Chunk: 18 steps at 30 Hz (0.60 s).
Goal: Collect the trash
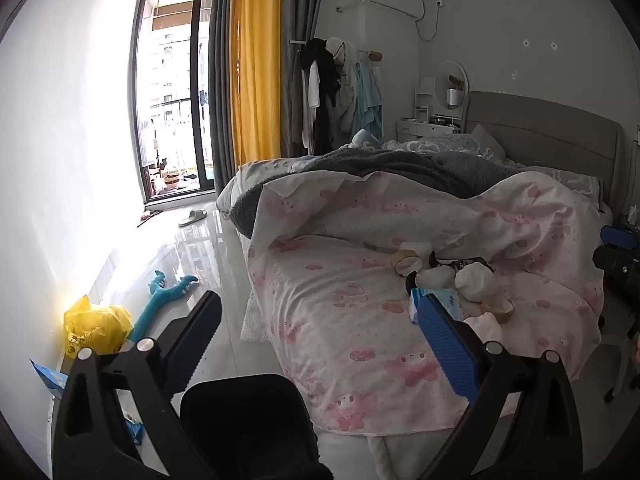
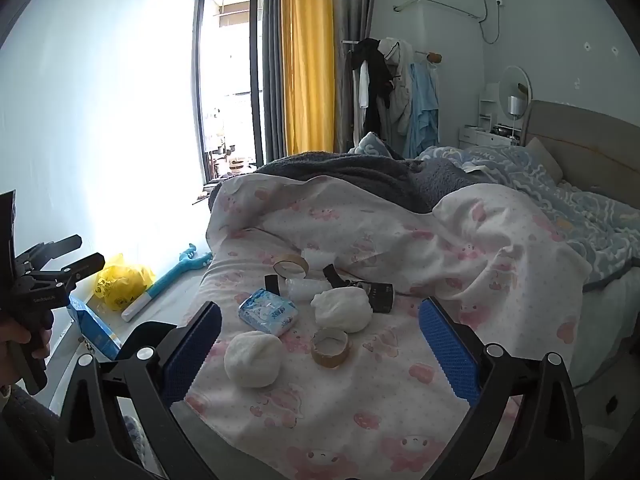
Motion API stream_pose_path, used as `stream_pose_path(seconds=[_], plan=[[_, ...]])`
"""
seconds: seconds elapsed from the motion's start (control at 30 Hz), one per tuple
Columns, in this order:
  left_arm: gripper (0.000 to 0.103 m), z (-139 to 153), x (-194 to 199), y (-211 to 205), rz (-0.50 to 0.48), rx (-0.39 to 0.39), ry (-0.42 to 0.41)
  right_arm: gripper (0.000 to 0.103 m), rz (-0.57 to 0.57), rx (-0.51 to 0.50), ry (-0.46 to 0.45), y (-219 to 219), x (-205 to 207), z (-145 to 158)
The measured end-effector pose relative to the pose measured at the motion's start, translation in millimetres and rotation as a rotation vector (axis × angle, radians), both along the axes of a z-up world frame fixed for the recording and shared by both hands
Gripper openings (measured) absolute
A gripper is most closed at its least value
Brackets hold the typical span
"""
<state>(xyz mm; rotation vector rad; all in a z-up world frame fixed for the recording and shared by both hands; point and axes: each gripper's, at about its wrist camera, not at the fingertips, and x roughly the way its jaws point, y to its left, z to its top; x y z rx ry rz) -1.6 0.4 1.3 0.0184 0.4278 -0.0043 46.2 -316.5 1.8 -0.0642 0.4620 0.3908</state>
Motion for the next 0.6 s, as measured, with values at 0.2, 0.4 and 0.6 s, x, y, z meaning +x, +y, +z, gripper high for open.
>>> stream_pose_path(seconds=[0.2,0.4,0.6], plan=[[0.1,1.7,1.0,-3.4,0.005,0.003,0.017,0.1,0.003,0.006,-0.002,-0.4,-0.3,0.4],[0.1,2.5,-0.1,-1.9,0.003,0.008,0.012,0.1,0.009,0.004,-0.001,-0.1,-1.3,-1.0],[0.1,-7.0,3.0,-5.2,0.0,0.003,0.022,0.1,0.005,0.003,0.002,0.8,-1.0,0.4]])
